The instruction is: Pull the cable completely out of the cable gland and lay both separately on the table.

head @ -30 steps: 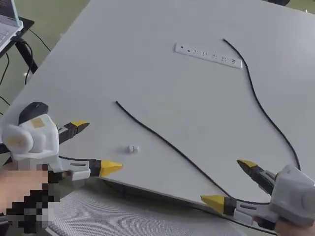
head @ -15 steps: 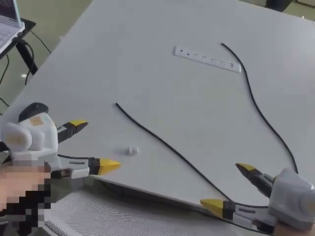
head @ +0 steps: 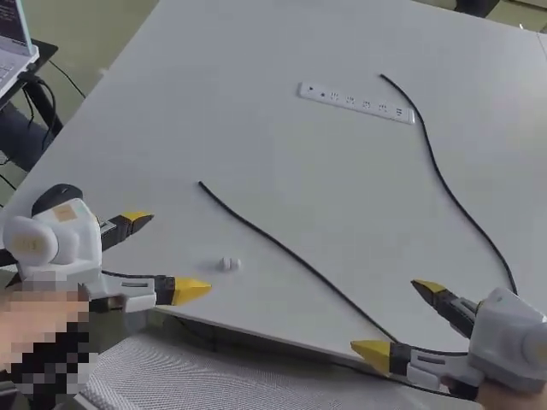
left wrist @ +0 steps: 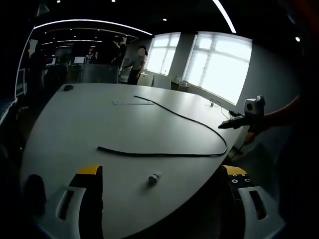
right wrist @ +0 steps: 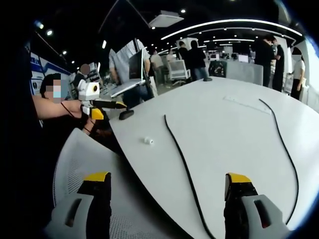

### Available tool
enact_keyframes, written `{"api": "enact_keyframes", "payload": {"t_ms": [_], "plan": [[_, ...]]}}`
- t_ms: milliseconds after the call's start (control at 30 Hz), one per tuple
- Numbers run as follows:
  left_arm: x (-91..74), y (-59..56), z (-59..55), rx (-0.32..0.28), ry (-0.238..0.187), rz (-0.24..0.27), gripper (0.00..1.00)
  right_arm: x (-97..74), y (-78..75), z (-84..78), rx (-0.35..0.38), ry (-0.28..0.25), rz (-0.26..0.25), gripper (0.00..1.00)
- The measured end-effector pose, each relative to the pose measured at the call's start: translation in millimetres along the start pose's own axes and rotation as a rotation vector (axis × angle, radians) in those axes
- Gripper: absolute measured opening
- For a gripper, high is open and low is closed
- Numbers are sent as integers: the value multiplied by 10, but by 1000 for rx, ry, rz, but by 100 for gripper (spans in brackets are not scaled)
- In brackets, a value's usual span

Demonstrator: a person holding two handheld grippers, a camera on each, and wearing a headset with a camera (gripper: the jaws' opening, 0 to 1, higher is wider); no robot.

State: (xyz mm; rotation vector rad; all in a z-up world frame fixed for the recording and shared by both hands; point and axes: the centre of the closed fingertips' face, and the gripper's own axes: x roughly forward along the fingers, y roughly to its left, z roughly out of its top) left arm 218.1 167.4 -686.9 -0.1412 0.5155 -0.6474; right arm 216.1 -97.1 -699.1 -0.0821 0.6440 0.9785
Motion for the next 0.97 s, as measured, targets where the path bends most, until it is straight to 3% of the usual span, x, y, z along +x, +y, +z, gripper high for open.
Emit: {"api": "enact_keyframes", "payload": {"t_ms": [967], "plan": [[18, -38, -27, 4, 18, -14, 97, -6, -8, -50, 13, 8, -8, 93]]}}
